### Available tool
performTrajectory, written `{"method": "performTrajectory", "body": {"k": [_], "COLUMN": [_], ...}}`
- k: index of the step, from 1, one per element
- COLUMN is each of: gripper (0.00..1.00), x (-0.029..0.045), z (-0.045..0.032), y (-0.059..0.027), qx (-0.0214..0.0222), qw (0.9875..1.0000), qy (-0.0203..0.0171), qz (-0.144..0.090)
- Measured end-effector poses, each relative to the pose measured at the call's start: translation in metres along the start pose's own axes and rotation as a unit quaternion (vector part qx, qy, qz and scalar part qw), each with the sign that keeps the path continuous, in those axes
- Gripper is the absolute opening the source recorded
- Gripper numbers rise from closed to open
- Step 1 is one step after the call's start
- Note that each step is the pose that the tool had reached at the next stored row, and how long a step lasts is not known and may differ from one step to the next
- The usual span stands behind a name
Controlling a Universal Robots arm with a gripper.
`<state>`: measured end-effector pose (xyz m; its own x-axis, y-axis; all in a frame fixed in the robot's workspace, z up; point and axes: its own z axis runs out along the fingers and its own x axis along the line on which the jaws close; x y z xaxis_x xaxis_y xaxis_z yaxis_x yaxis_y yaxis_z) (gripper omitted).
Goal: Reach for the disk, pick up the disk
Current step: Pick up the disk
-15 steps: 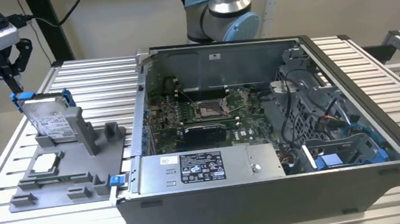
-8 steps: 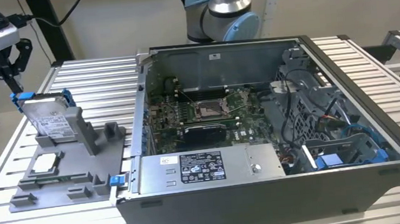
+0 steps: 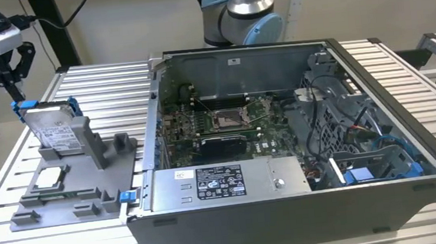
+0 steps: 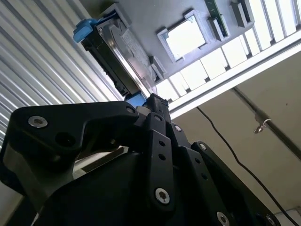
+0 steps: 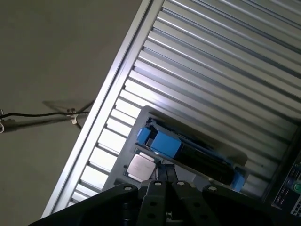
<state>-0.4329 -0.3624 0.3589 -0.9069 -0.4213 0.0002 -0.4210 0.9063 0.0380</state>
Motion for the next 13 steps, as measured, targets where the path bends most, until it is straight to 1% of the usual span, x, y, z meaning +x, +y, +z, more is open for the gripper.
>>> {"method": "performTrajectory", "body": {"k": [7,13], "gripper": [0.00,0.00], "x": [0.0000,0.0000], "z": [0.0000,0.0000], "y": [0.0000,0.0000], "qx": [0.0000,0.0000], "qw": [0.9997,0.9990], "qy": [0.0008,0.0017], "qz": [-0.023,-0.046]}}
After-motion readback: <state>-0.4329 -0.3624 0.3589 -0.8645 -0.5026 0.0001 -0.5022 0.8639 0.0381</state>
